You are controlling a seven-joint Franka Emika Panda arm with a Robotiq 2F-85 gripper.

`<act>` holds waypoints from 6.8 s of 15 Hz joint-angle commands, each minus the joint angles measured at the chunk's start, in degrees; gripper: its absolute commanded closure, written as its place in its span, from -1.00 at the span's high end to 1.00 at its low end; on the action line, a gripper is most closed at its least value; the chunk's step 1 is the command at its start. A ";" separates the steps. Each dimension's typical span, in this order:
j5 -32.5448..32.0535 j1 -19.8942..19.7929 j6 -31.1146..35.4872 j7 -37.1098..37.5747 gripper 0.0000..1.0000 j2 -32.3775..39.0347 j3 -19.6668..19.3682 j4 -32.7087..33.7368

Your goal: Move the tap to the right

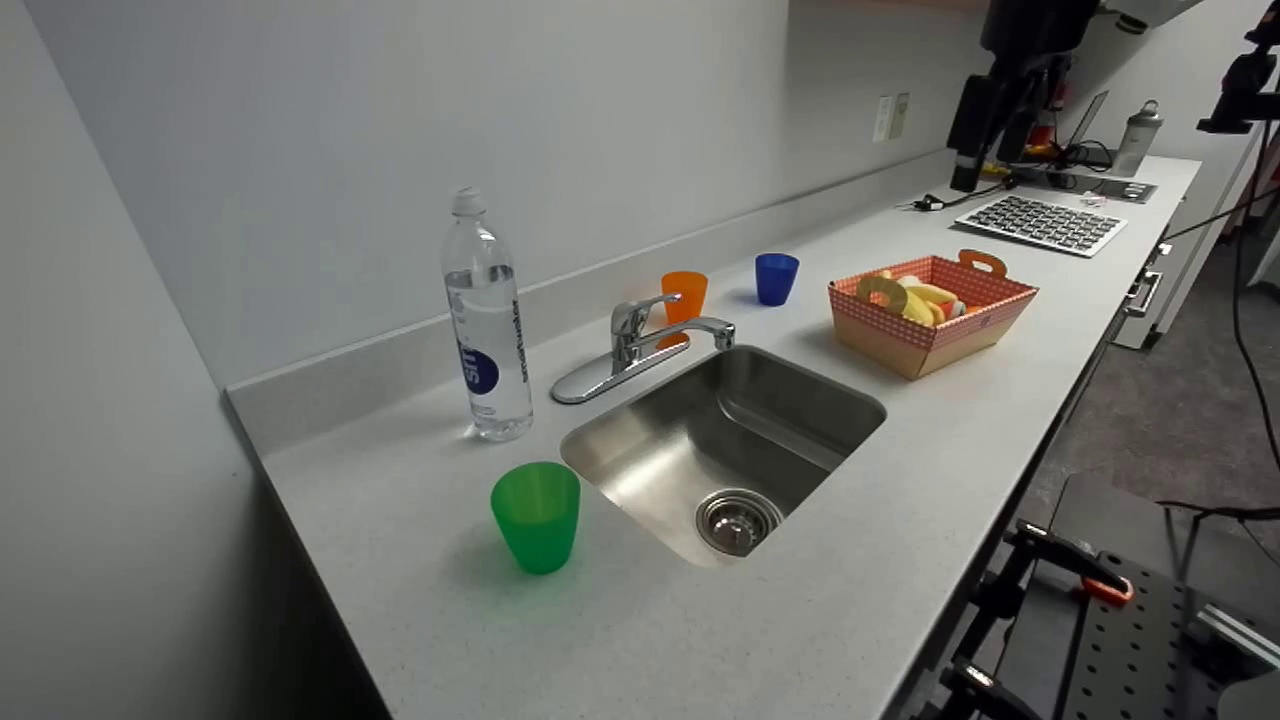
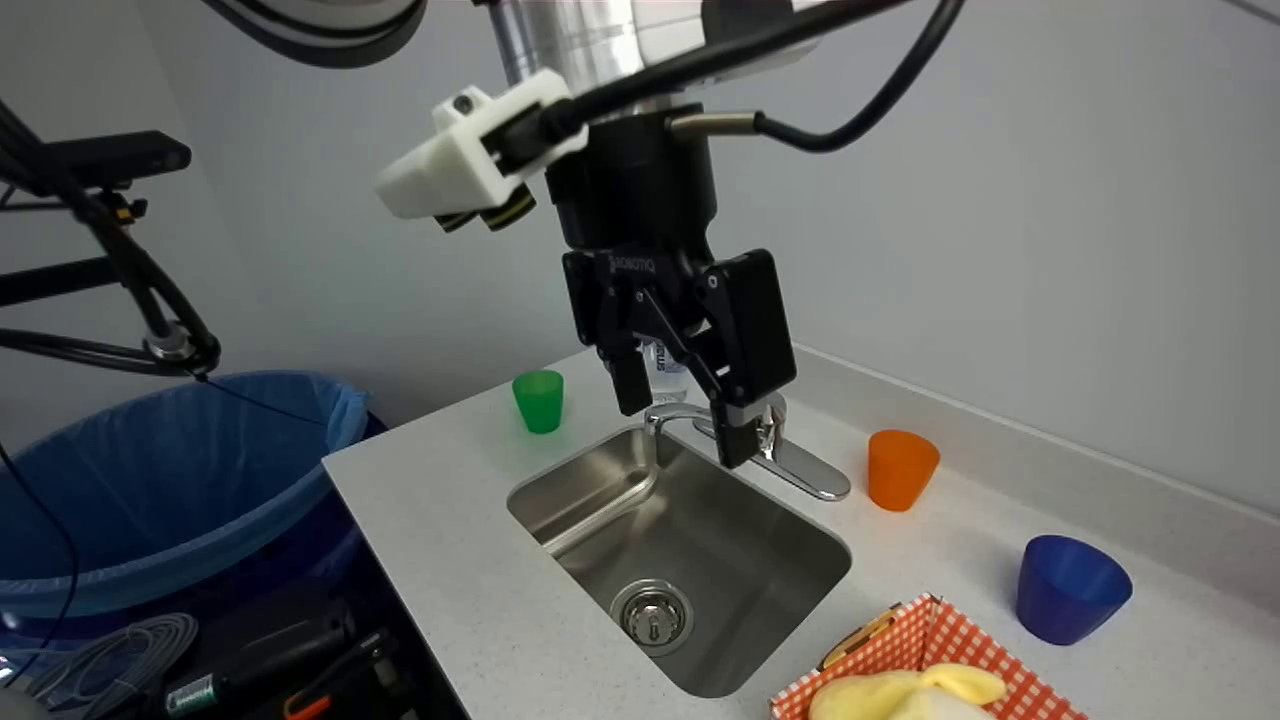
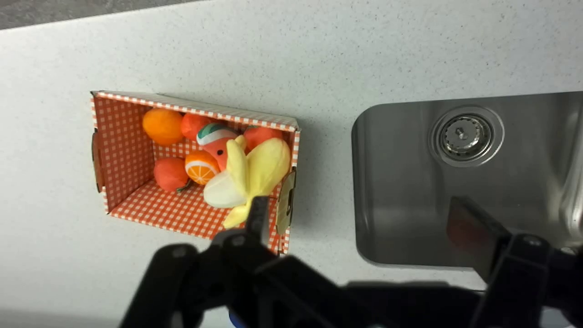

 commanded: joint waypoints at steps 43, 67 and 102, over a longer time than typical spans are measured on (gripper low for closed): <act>10.97 6.64 3.03 1.64 1.00 12.53 2.13 8.01; 11.72 9.32 7.06 2.28 1.00 20.02 4.76 12.38; 12.19 17.51 7.46 19.79 -0.28 45.53 9.27 26.99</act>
